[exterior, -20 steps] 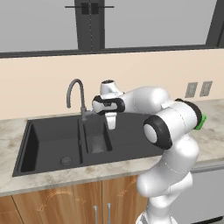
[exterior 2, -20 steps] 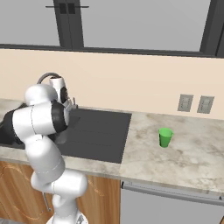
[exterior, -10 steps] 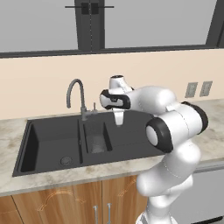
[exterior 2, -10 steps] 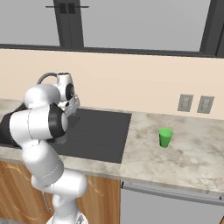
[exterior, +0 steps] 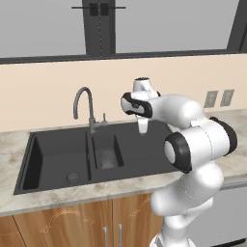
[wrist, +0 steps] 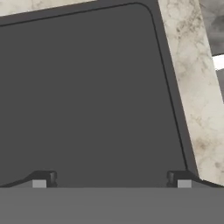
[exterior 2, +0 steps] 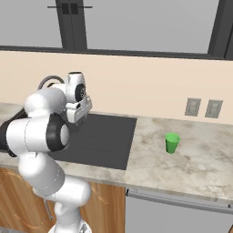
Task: Move any existing items from the left basin to the right basin for drying. Then move the cup from the counter to the left basin of the sink for washing.
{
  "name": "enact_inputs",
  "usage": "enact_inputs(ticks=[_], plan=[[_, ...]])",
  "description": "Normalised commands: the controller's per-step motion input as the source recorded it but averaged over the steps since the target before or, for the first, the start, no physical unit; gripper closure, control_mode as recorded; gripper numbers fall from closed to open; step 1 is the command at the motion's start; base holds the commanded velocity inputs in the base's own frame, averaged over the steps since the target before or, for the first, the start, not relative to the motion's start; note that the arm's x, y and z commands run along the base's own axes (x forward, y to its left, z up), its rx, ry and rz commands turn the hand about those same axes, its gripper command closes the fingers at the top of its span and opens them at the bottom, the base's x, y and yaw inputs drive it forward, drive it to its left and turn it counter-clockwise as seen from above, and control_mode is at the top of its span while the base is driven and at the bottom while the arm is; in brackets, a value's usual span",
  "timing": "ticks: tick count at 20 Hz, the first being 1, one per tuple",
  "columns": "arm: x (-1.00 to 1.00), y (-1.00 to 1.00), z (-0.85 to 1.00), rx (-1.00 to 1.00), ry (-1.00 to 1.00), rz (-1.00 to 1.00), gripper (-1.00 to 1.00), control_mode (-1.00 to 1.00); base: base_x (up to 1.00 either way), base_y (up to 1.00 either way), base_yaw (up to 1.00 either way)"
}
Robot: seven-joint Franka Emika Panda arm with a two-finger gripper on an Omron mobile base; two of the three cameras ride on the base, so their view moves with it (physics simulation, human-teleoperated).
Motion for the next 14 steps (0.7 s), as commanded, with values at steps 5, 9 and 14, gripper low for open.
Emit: enact_inputs(ticks=[5,9,14], plan=[[-0.18,-0.44,0.3,-0.02,0.0,-0.07,-1.0,-1.0,0.0,0.0,0.0],[-0.16,-0.45,0.27,-0.03,0.0,-0.09,-1.0,-1.0,0.0,0.0,0.0],[-0.26,-0.35,0.23,-0.03,0.0,-0.15,-1.0,-1.0,0.0,0.0,0.0]])
